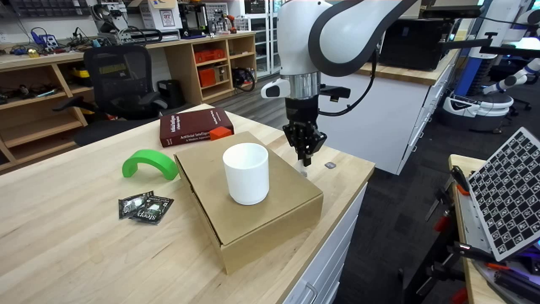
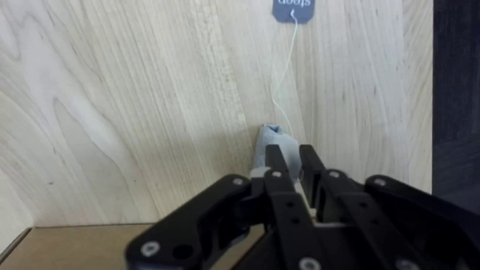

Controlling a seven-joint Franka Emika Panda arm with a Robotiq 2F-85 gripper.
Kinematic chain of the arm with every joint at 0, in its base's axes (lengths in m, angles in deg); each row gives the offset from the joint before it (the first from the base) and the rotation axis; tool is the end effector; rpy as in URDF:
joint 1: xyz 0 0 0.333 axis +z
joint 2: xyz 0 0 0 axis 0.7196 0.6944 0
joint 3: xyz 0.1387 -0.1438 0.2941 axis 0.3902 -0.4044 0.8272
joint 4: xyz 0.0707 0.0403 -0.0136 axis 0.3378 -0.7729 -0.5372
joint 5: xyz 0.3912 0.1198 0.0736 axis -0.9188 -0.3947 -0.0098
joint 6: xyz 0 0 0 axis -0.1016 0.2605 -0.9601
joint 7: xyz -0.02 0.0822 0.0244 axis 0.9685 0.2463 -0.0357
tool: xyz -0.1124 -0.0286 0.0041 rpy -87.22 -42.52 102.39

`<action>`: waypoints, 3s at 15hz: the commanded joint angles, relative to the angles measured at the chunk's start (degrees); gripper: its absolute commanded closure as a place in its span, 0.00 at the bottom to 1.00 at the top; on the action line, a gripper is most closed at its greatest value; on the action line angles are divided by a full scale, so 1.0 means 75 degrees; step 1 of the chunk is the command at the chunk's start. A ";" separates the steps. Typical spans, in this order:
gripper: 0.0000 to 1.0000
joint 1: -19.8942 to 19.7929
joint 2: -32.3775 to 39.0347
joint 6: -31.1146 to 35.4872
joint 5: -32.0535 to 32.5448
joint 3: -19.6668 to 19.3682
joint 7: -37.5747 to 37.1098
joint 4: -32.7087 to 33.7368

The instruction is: Put the teabag in the white cup

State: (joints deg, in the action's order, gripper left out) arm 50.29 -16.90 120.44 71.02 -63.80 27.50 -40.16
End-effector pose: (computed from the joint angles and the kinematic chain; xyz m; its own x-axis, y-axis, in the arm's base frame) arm 0.5889 0.1392 0.2933 0.4195 0.9077 0.0075 0.9009 -0.4153 -0.1265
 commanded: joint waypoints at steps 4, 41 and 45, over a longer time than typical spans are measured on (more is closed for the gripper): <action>0.99 -0.0166 -0.0022 -0.0288 -0.0021 -0.0036 -0.0013 0.0169; 0.99 0.0363 -0.0539 -0.2329 -0.0213 0.0617 -0.1262 0.2742; 0.99 0.0468 -0.0607 -0.2342 -0.0313 0.0759 -0.1264 0.2771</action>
State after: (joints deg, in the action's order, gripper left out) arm 52.60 -19.93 103.97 69.79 -58.16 18.28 -19.57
